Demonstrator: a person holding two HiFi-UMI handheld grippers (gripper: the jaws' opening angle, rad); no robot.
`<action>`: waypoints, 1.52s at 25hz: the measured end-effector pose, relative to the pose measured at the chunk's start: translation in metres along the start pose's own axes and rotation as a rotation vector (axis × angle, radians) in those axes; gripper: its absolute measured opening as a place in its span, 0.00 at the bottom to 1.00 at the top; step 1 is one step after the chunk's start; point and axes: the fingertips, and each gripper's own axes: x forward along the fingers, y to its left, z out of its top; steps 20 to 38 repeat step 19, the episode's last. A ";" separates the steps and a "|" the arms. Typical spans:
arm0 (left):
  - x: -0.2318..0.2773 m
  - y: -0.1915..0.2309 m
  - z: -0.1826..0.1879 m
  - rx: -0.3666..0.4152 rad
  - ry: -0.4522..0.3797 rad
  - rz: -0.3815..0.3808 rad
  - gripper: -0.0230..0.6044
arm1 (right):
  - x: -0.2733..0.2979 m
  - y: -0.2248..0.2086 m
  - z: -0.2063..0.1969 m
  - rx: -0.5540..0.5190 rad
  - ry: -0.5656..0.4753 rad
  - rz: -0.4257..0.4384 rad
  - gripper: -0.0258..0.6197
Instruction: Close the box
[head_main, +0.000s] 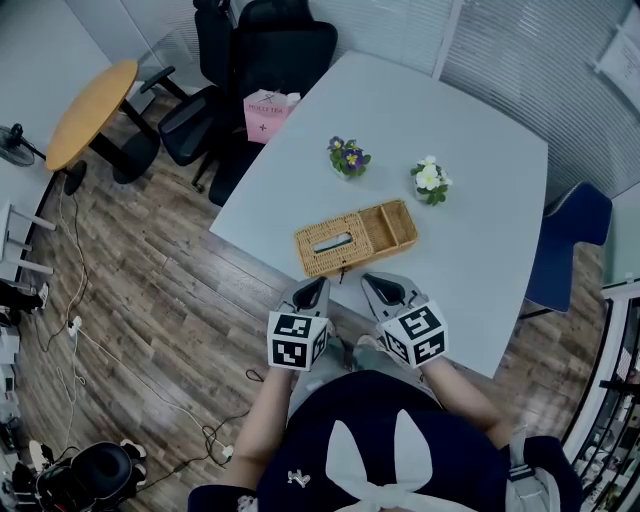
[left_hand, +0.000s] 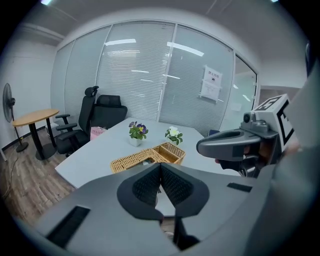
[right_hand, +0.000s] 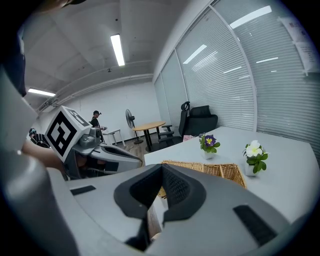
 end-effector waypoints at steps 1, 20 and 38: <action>-0.001 -0.001 0.001 -0.003 -0.002 -0.002 0.07 | 0.000 0.000 0.000 -0.001 0.000 0.000 0.04; 0.001 -0.007 0.005 -0.014 -0.013 -0.036 0.07 | 0.000 -0.001 0.000 0.003 0.009 0.002 0.04; 0.001 -0.007 0.005 -0.014 -0.013 -0.036 0.07 | 0.000 -0.001 0.000 0.003 0.009 0.002 0.04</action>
